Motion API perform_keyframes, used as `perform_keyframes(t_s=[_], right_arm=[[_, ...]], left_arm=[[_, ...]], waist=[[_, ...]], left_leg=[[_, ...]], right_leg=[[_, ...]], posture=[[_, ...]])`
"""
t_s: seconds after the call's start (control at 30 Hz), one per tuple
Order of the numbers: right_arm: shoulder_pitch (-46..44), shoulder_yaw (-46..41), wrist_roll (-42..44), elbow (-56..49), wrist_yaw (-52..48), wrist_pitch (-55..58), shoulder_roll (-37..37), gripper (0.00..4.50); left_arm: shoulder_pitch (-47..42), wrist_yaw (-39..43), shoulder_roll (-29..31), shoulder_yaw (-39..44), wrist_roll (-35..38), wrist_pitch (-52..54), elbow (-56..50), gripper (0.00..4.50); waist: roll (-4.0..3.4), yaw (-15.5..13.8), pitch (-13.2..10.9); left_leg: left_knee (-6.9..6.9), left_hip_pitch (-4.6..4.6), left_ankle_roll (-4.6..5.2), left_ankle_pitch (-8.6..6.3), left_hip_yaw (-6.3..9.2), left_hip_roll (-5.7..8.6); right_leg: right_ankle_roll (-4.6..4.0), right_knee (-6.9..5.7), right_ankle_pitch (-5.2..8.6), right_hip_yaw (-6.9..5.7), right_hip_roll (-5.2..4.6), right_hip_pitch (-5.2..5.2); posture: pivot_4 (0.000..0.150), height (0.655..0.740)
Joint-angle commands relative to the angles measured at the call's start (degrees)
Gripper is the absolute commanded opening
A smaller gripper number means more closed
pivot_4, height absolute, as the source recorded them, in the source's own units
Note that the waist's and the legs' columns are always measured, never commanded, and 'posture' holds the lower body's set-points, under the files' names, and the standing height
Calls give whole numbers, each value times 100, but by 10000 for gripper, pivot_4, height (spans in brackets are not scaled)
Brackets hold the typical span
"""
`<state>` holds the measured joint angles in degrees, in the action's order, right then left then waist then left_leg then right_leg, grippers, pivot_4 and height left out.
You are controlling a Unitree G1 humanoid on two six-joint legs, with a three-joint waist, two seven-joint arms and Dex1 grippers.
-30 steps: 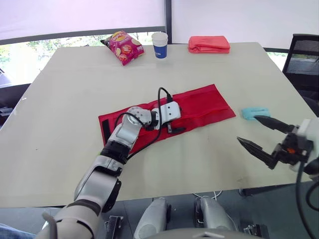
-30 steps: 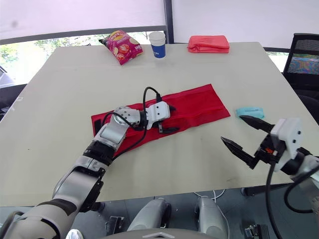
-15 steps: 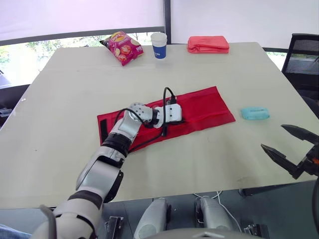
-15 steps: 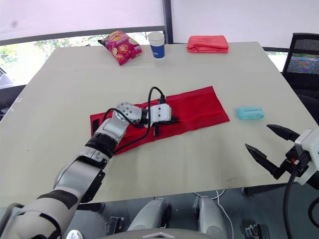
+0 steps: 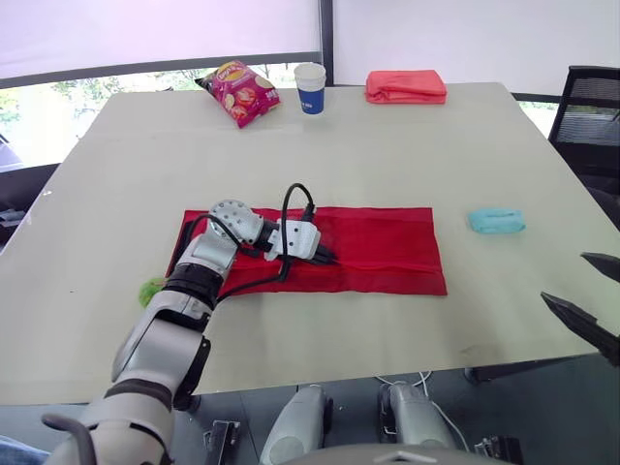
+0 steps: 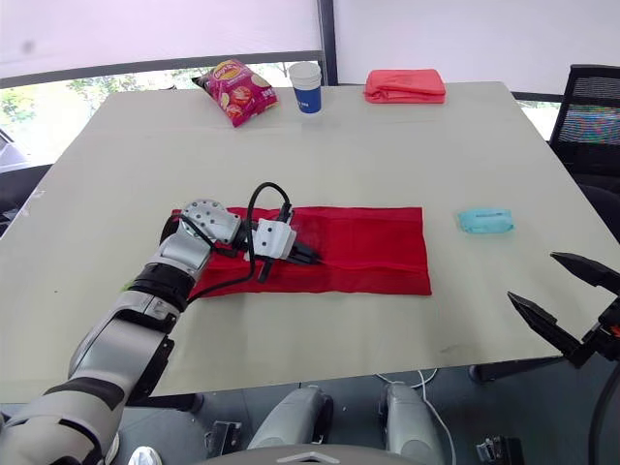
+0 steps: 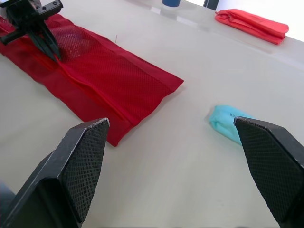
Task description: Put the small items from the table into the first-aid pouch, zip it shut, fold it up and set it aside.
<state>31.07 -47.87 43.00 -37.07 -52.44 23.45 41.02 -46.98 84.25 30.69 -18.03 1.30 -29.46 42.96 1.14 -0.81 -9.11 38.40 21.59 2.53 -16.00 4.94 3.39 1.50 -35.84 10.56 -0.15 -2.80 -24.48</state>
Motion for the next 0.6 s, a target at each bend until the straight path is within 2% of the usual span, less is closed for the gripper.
perform_keyframes(t_s=[0.03, 0.13, 0.33, 0.5, 0.6], right_arm=[[21, -216, 58, -12, -91, -142, 2, 45000], [15, -202, 34, 11, -118, -155, 3, 45000], [-31, -283, 31, 101, -130, -167, 50, 45000], [-41, -327, 36, 187, -51, -191, -27, 45000], [-65, -341, 72, 182, 59, -195, -86, 45000]], left_arm=[[-188, 116, 97, 299, 231, 58, 165, 2994], [-154, 376, 84, 380, 432, 304, 30, 12655], [-56, 739, 65, 649, 1040, 572, -462, 43180], [103, 483, -36, 648, 1196, 1005, -1038, 44268], [252, -260, -358, 481, 768, 1036, -1383, 44268]], waist=[[0, 6, 0], [0, 3, 0], [0, -2, 0], [0, -2, 0], [-2, -12, 1]], left_leg=[[0, -1, 0, 0, -1, 0], [0, 0, 0, 0, 0, -1], [1, 1, 1, 0, 0, 0], [1, 0, 1, 0, 0, -1], [1, 0, 1, 0, 0, 0]], right_leg=[[0, 0, 0, 0, 1, 0], [1, 0, 1, 0, 1, 0], [0, 0, 0, 0, -2, 0], [-1, 0, 0, 1, -1, 0], [-1, 0, 0, 1, -3, 2]], posture=[[1500, 7395], [1500, 7395], [1500, 7395], [1500, 7395], [1500, 7395]])
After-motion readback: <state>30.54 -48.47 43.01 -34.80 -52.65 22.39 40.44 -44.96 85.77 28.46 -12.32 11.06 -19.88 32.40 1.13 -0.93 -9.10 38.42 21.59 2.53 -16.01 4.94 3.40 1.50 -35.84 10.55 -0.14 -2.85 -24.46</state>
